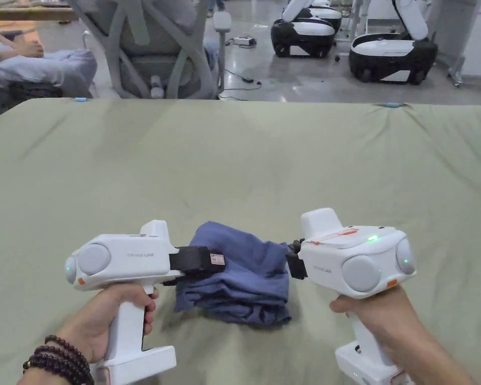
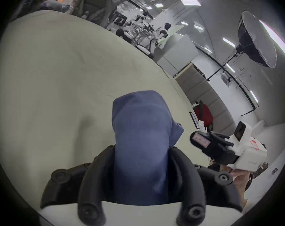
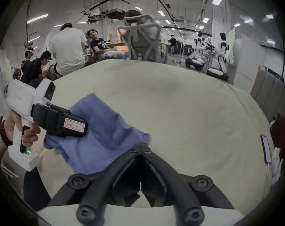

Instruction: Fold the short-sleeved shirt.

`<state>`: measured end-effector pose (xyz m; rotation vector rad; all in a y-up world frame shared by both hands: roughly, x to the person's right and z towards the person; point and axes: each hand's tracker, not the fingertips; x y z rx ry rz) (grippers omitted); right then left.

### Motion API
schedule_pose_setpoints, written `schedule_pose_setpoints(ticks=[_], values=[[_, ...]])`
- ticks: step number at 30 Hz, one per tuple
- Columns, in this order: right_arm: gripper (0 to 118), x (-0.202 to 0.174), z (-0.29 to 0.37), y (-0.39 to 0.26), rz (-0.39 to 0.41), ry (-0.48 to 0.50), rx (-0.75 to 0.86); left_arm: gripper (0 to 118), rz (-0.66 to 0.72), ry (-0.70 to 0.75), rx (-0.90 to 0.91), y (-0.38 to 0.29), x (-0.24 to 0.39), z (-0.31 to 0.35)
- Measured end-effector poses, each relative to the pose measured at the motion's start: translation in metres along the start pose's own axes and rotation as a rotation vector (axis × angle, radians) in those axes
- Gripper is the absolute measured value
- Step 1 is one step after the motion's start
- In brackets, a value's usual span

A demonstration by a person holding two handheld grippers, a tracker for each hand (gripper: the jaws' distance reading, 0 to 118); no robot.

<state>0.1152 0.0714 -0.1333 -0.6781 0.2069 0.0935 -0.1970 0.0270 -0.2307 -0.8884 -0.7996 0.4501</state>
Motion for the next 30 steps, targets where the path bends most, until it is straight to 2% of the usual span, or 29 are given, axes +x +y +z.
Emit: schedule_pose_setpoints(ticks=[4,10,14,17,19,22,23,27,28,29,30], values=[[0,-0.056,-0.021,0.026,0.09,-0.017,0.035,39,0.019,0.026,0.013,0.022,-0.075,0.066],[0,-0.136,-0.073,0.06,0.102,-0.028,0.105,39,0.035,0.093,0.102,0.043,-0.171,0.171],[0,-0.197,-0.12,0.083,0.165,-0.069,0.187,39,0.057,0.176,0.156,0.043,-0.219,0.239],[0,-0.248,-0.147,0.105,0.144,-0.025,0.27,39,0.073,0.222,0.187,0.037,-0.243,0.28],[0,-0.279,-0.16,0.12,0.188,0.025,0.315,40,0.088,0.222,0.19,0.036,-0.251,0.292],[0,-0.307,-0.174,0.142,0.207,0.047,0.314,39,0.094,0.228,0.202,0.034,-0.257,0.296],[0,-0.311,-0.176,0.146,0.192,0.059,0.311,40,0.098,0.219,0.201,0.041,-0.282,0.305],[0,-0.315,-0.174,0.153,0.182,0.077,0.303,41,0.101,0.227,0.201,0.048,-0.287,0.299],[0,-0.313,-0.173,0.153,0.186,0.076,0.3,49,0.087,0.241,0.2,0.049,-0.286,0.299],[0,-0.311,-0.172,0.154,0.178,0.073,0.289,64,0.07,0.295,0.205,0.05,-0.285,0.298],[0,-0.308,-0.172,0.154,0.172,0.077,0.283,85,0.053,0.352,0.22,0.051,-0.283,0.297]])
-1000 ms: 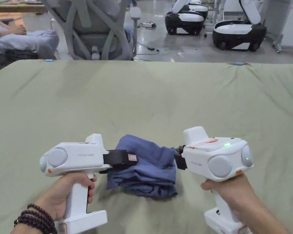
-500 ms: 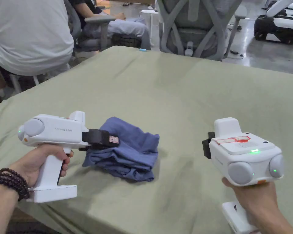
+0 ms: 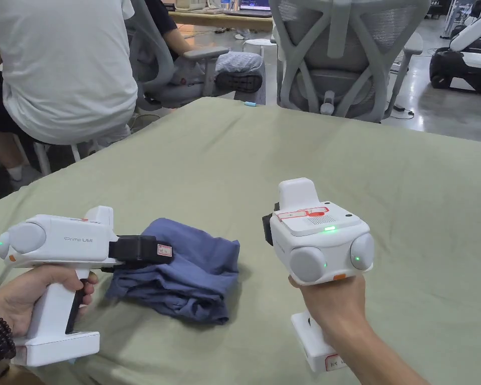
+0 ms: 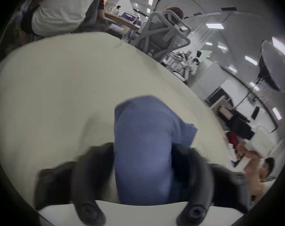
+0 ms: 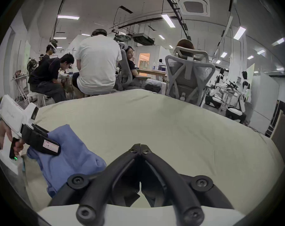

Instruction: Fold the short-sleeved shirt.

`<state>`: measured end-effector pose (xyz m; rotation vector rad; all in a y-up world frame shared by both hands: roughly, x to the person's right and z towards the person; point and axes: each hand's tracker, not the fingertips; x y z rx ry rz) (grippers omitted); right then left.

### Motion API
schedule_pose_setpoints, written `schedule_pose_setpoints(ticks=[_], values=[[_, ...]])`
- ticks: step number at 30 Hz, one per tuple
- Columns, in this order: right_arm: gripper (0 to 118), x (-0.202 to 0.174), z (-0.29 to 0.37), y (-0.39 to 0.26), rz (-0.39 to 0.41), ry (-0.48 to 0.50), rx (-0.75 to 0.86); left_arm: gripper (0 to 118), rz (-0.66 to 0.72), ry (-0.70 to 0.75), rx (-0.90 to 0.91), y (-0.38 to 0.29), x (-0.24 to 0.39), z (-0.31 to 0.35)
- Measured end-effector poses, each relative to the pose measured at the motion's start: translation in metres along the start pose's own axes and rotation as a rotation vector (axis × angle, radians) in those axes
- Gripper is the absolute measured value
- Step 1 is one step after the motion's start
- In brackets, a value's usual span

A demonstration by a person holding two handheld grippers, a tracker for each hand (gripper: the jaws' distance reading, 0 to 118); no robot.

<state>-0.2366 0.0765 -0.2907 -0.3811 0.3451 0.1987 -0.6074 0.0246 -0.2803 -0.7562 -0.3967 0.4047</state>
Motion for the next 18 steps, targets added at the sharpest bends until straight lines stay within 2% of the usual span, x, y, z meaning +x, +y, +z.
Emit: schedule_pose_setpoints(ticks=[1,2,3,4,6,7,8,9,10,11,13,15,18], values=[[0,0.004,0.001,0.0,-0.014,0.012,-0.004,116,-0.065,0.069,0.055,-0.007,0.021,0.005],[0,0.006,0.003,0.0,-0.021,0.005,-0.006,118,-0.093,0.081,0.104,-0.006,0.023,0.01],[0,0.008,0.005,0.0,-0.026,0.0,-0.001,114,-0.086,0.086,0.14,-0.003,0.023,0.018],[0,0.011,0.007,0.001,-0.032,-0.008,0.013,116,-0.042,0.115,0.158,0.002,0.024,0.024],[0,0.017,0.014,0.005,-0.035,0.003,0.04,118,-0.054,0.216,0.19,0.008,0.04,0.032],[0,0.02,0.02,0.008,-0.028,-0.002,0.05,110,-0.095,0.277,0.258,0.008,0.052,0.04],[0,0.026,0.027,0.013,-0.02,-0.005,0.065,92,-0.175,0.316,0.299,0.007,0.066,0.047],[0,0.031,0.033,0.017,-0.016,-0.012,0.072,68,-0.199,0.324,0.343,0.007,0.08,0.052],[0,0.038,0.043,0.022,-0.016,-0.019,0.079,27,-0.233,0.35,0.365,0.007,0.098,0.057],[0,0.045,0.052,0.026,-0.023,-0.022,0.094,7,-0.253,0.389,0.395,0.006,0.114,0.059],[0,0.064,0.074,0.036,-0.042,-0.036,0.13,3,-0.315,0.406,0.473,0.007,0.144,0.061],[0,0.084,0.1,0.046,-0.043,-0.056,0.155,0,-0.349,0.329,0.528,0.008,0.181,0.065],[0,0.122,0.144,0.058,-0.067,-0.115,0.216,0,-0.374,0.341,0.616,0.015,0.252,0.055]])
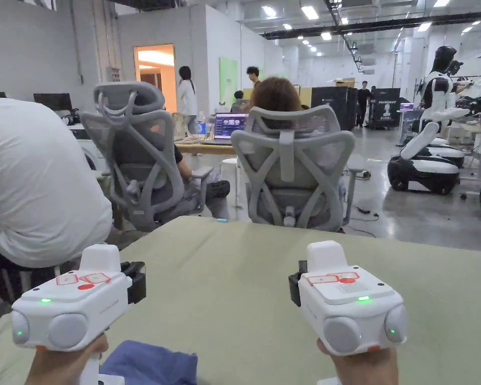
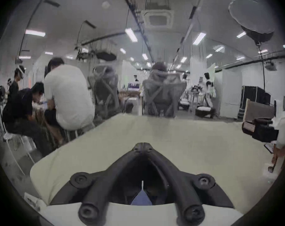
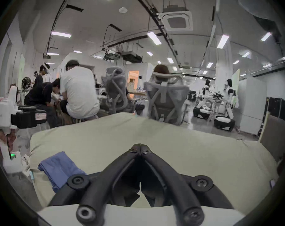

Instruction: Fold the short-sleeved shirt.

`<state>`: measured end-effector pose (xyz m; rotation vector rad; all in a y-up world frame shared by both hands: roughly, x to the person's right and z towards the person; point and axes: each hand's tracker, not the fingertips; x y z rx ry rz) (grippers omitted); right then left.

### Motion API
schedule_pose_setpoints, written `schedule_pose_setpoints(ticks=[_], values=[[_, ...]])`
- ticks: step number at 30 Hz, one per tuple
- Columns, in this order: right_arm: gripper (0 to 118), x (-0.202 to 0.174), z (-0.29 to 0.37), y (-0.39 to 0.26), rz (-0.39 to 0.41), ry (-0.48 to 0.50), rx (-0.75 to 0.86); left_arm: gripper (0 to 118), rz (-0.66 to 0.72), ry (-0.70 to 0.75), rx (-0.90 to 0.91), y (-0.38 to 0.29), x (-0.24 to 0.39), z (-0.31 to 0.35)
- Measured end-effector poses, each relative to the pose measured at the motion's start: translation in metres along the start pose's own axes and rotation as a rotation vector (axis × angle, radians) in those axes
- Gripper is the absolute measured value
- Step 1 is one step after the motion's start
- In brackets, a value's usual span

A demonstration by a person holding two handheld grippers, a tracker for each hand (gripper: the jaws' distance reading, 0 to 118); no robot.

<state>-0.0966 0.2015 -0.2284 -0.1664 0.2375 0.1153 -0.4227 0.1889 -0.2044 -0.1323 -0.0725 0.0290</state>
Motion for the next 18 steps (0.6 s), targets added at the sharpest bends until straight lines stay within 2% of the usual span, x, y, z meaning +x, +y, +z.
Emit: schedule_pose_setpoints(ticks=[3,10,16,18], values=[[0,0.049,0.036,0.019,-0.032,-0.037,0.041,0,-0.014,-0.048,0.065,0.026,0.07,0.004],[0,0.177,0.134,0.038,-0.001,-0.245,0.101,0,-0.038,-0.172,0.126,0.051,0.246,0.006],[0,0.271,0.205,0.01,0.019,-0.403,0.078,0,-0.085,-0.254,0.136,0.036,0.377,0.017],[0,0.293,0.224,-0.007,-0.001,-0.414,0.076,0,-0.066,-0.302,0.127,0.025,0.405,0.022]])
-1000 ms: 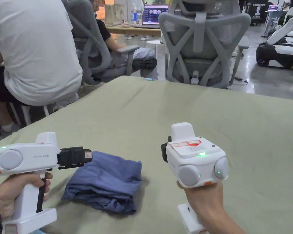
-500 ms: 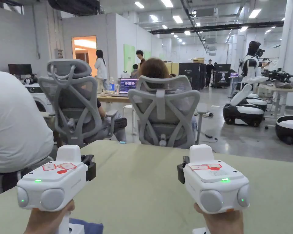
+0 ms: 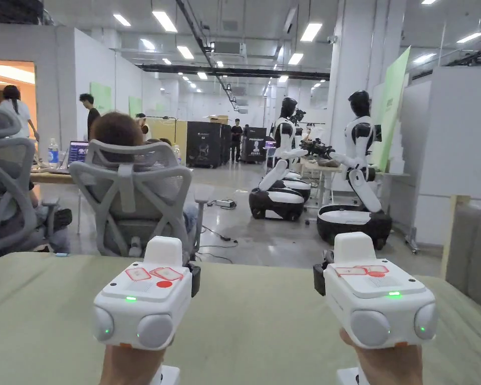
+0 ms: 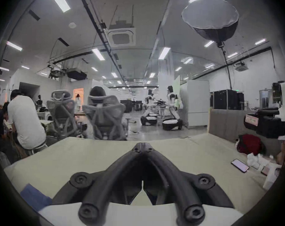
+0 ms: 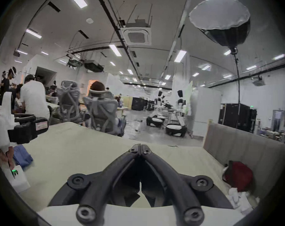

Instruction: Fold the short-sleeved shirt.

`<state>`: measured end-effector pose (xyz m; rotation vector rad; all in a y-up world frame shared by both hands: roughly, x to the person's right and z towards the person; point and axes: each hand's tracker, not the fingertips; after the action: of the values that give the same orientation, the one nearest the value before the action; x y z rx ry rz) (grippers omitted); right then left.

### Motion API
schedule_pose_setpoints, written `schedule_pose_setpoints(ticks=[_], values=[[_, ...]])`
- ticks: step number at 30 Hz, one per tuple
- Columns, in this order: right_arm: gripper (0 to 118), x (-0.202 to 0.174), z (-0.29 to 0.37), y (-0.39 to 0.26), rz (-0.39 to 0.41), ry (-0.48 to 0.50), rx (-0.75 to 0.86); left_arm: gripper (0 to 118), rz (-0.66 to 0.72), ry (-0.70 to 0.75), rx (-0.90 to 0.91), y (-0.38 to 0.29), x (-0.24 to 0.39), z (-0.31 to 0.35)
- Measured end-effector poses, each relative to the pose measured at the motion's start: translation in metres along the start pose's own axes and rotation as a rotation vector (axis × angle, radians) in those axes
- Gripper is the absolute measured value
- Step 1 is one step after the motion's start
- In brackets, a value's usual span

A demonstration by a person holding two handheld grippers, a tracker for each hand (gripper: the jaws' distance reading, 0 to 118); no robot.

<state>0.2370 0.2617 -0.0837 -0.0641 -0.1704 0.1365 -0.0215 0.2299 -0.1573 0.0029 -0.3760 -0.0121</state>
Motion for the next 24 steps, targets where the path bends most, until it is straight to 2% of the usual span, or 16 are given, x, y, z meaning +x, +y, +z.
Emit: schedule_pose_setpoints(ticks=[4,8,12,17,21,24], values=[[0,0.033,0.015,-0.033,-0.022,-0.043,-0.017,0,0.01,-0.031,-0.014,-0.019,0.039,-0.001],[0,0.043,0.035,-0.06,0.002,-0.063,0.021,0,-0.113,-0.002,0.043,-0.046,0.057,0.017],[0,0.037,0.047,-0.082,0.005,-0.063,0.073,0,-0.149,-0.011,0.028,-0.073,0.052,0.037],[1,0.015,0.058,-0.099,0.041,-0.051,0.068,0,0.0,0.029,-0.011,-0.089,0.03,0.057],[1,0.004,0.063,-0.099,-0.001,-0.045,0.038,0,-0.022,0.06,0.012,-0.092,0.021,0.066],[1,-0.004,0.067,-0.101,0.013,-0.054,0.033,0,0.006,0.077,-0.006,-0.094,0.015,0.071]])
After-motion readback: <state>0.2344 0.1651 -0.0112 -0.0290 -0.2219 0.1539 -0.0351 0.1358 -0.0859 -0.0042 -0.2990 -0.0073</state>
